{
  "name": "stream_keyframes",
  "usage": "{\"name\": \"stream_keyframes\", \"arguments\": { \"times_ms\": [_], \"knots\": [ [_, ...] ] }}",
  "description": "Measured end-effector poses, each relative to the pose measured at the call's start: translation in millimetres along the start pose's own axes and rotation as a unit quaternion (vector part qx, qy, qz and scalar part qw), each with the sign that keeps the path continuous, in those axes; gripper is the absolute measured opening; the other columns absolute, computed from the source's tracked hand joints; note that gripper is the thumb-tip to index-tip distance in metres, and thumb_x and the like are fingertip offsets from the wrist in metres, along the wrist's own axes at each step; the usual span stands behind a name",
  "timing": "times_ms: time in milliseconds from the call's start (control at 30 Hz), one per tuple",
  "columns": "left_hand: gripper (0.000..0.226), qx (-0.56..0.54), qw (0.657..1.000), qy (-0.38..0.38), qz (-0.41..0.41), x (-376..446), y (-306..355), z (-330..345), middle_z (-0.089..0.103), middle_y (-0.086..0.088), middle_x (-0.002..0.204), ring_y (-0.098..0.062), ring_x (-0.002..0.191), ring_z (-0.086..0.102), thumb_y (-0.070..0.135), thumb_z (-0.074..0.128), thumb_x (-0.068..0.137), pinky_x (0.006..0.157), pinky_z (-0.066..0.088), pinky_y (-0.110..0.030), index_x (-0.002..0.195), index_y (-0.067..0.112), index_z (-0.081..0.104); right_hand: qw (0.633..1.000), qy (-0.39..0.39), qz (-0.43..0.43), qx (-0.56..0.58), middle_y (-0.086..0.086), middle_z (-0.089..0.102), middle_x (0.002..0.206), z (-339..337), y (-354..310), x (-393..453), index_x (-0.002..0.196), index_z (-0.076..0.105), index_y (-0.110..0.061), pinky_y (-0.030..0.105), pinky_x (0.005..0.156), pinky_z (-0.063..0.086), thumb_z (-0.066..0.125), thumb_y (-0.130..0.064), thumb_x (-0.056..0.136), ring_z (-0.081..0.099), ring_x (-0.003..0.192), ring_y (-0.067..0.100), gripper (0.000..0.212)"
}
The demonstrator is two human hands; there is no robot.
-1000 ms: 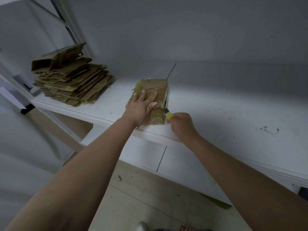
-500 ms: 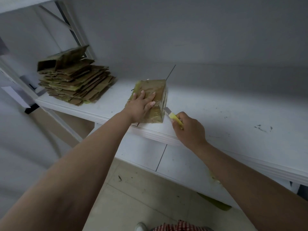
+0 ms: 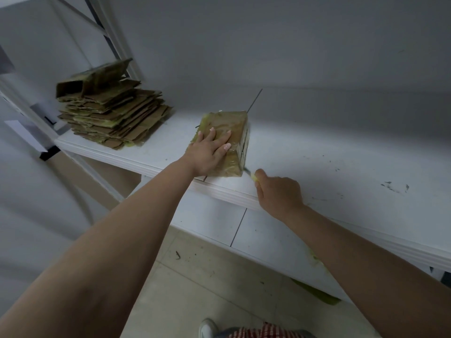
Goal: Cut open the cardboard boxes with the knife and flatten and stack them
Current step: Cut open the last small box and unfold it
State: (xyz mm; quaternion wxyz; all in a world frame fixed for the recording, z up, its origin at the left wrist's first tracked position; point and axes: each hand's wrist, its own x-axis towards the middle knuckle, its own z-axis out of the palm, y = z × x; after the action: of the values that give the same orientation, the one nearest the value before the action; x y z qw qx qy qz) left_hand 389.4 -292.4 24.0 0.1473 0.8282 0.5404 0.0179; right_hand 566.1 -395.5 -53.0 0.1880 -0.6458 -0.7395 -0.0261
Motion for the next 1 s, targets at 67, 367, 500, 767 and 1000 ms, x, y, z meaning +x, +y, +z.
{"name": "stream_keyframes", "arguments": {
  "times_ms": [67,367,500,767,1000],
  "knots": [
    [0.052,-0.022,1.000,0.006,-0.005,1,0,0,0.006,-0.007,0.162,-0.032,0.148,-0.007,0.052,0.023,0.101,0.120,0.004,-0.049,0.151,0.040,0.017,1.000,-0.022,-0.004,-0.014,0.010,0.066,0.080,2,4,-1,0.119,0.046,-0.015,0.031,0.058,0.036,0.036,-0.027,0.098,0.062,0.072,0.036,0.025],
    [0.051,-0.048,0.999,0.023,-0.003,3,-3,2,0.010,-0.005,0.162,-0.029,0.149,-0.004,0.054,0.027,0.100,0.120,0.007,-0.049,0.149,0.041,0.022,0.988,0.111,0.016,0.107,-0.003,0.040,0.042,5,1,2,0.097,0.055,-0.008,0.024,0.036,0.031,0.031,-0.032,0.094,0.044,0.031,0.028,0.034],
    [0.051,-0.048,0.998,0.028,0.004,1,-1,1,0.011,-0.006,0.161,-0.028,0.149,-0.004,0.051,0.027,0.101,0.120,0.006,-0.047,0.150,0.038,0.022,0.990,0.100,0.020,0.101,-0.009,0.032,0.046,2,-1,7,0.099,0.056,-0.008,0.016,0.042,0.012,0.039,-0.027,0.095,0.031,0.033,0.022,0.025],
    [0.051,-0.046,0.999,0.028,-0.002,4,-5,3,0.010,-0.006,0.161,-0.030,0.149,-0.004,0.054,0.026,0.100,0.119,0.008,-0.050,0.149,0.042,0.021,0.992,0.086,0.004,0.090,-0.010,0.028,0.045,2,-1,11,0.097,0.055,-0.009,0.012,0.041,0.012,0.045,-0.024,0.092,0.019,0.032,0.010,0.019],
    [0.050,-0.068,0.997,0.030,-0.003,5,-4,3,0.011,-0.005,0.161,-0.028,0.149,-0.004,0.054,0.029,0.100,0.120,0.006,-0.047,0.149,0.042,0.024,0.999,0.022,-0.007,0.032,-0.003,0.037,0.052,12,0,11,0.112,0.046,-0.010,0.025,0.042,0.031,0.034,-0.024,0.097,0.034,0.039,0.021,0.024]
  ]
}}
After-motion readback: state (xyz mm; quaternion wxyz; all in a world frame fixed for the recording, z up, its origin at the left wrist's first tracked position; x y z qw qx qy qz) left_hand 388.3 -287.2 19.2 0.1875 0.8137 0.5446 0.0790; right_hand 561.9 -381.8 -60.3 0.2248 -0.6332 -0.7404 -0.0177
